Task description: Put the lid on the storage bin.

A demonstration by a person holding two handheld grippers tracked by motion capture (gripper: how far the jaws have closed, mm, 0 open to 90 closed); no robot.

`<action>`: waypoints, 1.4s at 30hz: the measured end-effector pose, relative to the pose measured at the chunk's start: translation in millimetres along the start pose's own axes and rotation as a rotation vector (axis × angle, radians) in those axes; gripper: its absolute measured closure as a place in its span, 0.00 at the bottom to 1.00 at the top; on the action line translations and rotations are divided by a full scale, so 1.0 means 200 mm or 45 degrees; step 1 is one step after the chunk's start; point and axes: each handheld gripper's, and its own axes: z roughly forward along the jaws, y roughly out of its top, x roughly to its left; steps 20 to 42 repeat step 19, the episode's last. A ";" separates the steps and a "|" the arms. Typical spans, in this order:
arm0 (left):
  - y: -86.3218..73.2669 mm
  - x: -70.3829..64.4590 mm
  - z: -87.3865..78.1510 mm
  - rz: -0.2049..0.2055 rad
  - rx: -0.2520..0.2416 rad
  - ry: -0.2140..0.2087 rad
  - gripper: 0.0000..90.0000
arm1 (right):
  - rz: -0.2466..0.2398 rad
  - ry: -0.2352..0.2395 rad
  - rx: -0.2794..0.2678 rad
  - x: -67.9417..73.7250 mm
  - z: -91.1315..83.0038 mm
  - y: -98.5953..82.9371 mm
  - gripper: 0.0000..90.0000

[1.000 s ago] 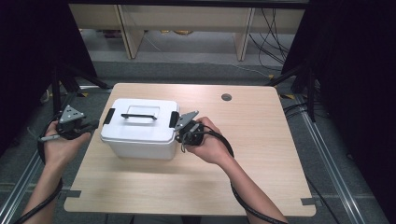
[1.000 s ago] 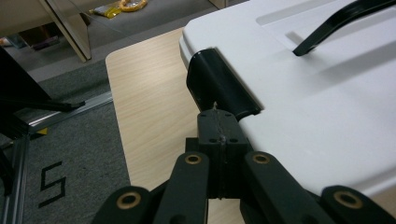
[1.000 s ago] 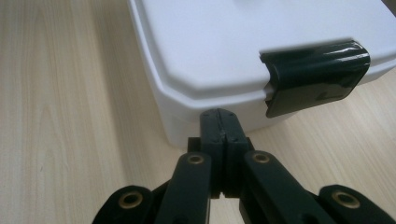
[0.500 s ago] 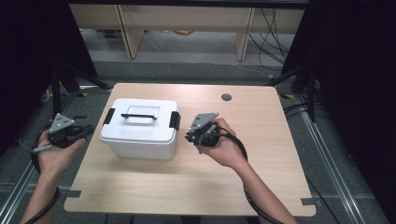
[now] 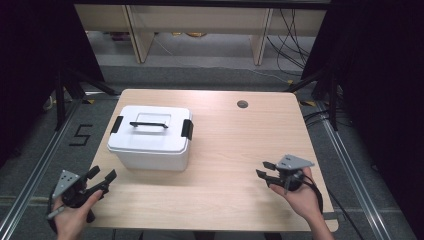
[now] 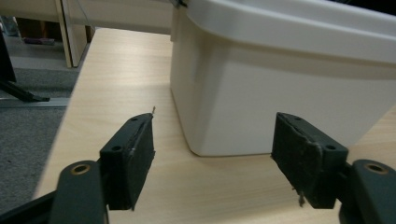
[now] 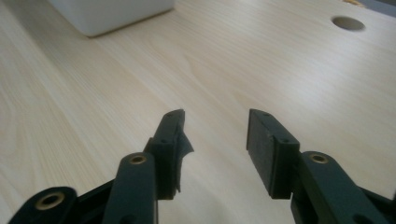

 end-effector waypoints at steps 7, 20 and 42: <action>-0.05 -0.08 0.03 0.111 -0.007 0.058 0.30 | 0.132 -0.063 -0.173 -0.02 -0.07 -0.20 0.58; -0.07 -0.14 0.04 0.273 -0.017 0.056 0.31 | 0.165 -0.103 -0.276 -0.03 -0.06 -0.24 0.56; -0.07 -0.14 0.04 0.273 -0.017 0.056 0.31 | 0.165 -0.103 -0.276 -0.03 -0.06 -0.24 0.56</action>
